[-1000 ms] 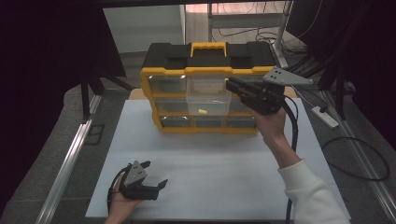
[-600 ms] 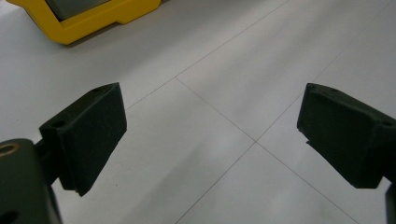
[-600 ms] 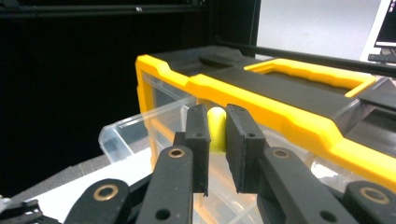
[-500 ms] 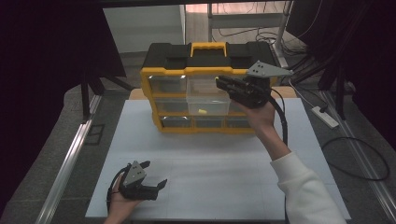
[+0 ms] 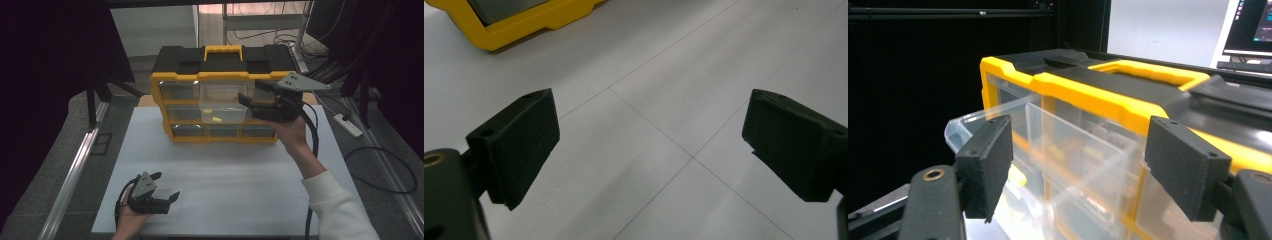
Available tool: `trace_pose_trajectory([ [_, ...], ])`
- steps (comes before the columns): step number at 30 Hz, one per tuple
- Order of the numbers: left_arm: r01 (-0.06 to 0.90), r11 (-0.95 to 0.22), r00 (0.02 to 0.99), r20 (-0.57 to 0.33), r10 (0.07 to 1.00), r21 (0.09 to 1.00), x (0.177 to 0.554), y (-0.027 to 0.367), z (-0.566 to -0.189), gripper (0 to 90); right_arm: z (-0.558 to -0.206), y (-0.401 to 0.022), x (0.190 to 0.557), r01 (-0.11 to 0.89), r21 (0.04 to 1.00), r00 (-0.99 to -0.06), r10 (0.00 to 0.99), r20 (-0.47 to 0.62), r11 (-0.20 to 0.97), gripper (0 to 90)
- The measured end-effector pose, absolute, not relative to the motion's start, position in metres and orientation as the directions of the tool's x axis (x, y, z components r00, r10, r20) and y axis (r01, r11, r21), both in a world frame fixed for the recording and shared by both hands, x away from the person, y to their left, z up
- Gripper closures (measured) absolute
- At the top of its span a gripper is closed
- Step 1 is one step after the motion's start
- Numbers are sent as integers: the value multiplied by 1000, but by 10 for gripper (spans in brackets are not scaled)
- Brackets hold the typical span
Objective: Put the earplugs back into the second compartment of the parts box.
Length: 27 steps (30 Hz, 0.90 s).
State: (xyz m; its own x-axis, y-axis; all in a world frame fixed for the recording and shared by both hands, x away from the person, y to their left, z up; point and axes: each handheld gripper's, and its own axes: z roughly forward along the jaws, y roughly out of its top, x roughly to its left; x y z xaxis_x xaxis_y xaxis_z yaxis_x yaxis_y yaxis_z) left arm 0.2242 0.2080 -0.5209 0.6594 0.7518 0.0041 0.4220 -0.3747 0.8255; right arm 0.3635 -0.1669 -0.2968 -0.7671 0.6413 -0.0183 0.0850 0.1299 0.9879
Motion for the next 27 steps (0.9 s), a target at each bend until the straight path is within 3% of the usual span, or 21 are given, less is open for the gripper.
trace_pose_trajectory([
  [6,420,-381,664,7,747,824,226,207,-521,83,-307,-190,342,78,992,-752,660,-5,96,259],
  [17,430,-374,657,-1,754,822,225,209,-520,83,-343,-216,301,81,986,-756,654,-36,148,249],
  [27,430,-373,660,-5,751,822,225,208,-520,83,-407,-241,281,183,958,-738,675,-13,219,242],
])
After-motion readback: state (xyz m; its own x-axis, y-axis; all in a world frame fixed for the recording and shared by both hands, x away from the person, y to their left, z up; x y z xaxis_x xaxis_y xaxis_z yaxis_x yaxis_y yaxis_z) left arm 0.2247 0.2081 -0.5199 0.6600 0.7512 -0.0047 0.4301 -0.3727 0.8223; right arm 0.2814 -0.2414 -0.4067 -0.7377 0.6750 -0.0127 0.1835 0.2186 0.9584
